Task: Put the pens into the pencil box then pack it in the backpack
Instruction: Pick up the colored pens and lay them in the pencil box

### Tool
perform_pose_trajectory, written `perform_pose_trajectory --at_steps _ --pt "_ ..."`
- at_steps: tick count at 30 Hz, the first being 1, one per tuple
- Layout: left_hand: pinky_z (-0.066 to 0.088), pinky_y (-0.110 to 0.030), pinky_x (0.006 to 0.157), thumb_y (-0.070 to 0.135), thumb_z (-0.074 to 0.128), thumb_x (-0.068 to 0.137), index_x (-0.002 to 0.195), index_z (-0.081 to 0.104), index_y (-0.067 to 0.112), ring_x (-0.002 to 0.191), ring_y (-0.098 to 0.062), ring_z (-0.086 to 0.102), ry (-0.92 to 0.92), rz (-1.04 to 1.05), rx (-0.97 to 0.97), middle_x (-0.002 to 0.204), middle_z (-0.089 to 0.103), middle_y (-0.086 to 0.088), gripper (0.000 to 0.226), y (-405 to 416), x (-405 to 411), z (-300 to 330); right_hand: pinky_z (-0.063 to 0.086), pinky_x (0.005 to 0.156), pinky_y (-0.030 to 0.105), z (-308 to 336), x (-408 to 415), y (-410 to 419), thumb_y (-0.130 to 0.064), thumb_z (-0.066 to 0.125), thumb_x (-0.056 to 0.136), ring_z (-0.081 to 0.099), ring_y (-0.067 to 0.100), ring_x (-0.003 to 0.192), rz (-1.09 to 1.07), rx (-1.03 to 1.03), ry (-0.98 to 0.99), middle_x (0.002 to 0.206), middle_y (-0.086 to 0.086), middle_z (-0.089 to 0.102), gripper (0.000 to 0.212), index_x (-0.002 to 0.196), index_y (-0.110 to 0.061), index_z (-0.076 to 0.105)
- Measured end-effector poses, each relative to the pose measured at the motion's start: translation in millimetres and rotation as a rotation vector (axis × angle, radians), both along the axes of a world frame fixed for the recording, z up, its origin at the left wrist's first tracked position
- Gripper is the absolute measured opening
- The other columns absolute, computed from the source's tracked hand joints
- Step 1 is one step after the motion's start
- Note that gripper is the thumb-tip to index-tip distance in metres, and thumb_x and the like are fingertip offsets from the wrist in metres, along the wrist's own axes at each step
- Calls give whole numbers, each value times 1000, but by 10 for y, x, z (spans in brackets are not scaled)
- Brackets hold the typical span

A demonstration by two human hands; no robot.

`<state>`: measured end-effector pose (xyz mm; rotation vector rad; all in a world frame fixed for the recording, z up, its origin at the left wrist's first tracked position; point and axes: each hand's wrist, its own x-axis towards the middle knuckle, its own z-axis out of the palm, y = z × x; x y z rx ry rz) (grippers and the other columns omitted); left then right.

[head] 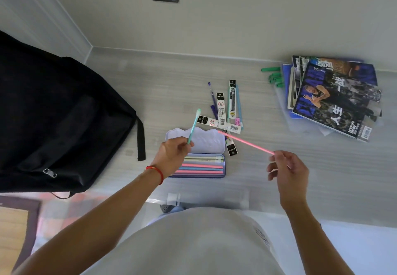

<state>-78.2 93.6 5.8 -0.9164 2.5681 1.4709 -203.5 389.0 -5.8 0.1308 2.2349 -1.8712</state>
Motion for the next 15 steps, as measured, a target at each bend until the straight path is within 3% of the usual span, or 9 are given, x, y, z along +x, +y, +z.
perform_pose_trajectory --at_steps 4,7,9,12,15 --pt "57 -37 78 12 54 96 100 68 10 91 -22 60 184 -125 -273 98 64 -6 15 78 3 120 49 44 29 85 40 -208 -15 66 92 60 21 54 131 -28 -10 72 19 67 10 83 -12 71" --pt "55 -40 79 10 49 96 105 66 9 92 -25 59 248 -208 -439 99 66 -8 19 133 62 158 52 49 31 66 148 -448 -10 67 93 61 23 57 247 -59 -43 70 19 67 11 84 -10 72" --pt "57 -40 76 12 52 96 106 65 12 89 -27 64 254 -251 -419 101 70 -8 17 172 138 122 55 55 30 51 242 -607 -11 68 93 65 23 60 316 -111 -90 71 16 71 10 86 -9 75" --pt "57 -40 83 18 52 98 117 62 18 101 -29 64 171 -333 -297 116 68 -5 22 199 232 -5 62 65 32 -11 381 -783 -11 70 93 73 25 67 348 -176 -180 78 16 76 9 89 -8 77" --pt "58 -37 83 17 55 97 111 66 19 97 -25 64 94 -355 -206 108 68 -3 18 134 318 -136 63 74 37 -99 464 -848 -9 70 93 75 30 73 365 -188 -268 81 19 76 9 89 -4 77"
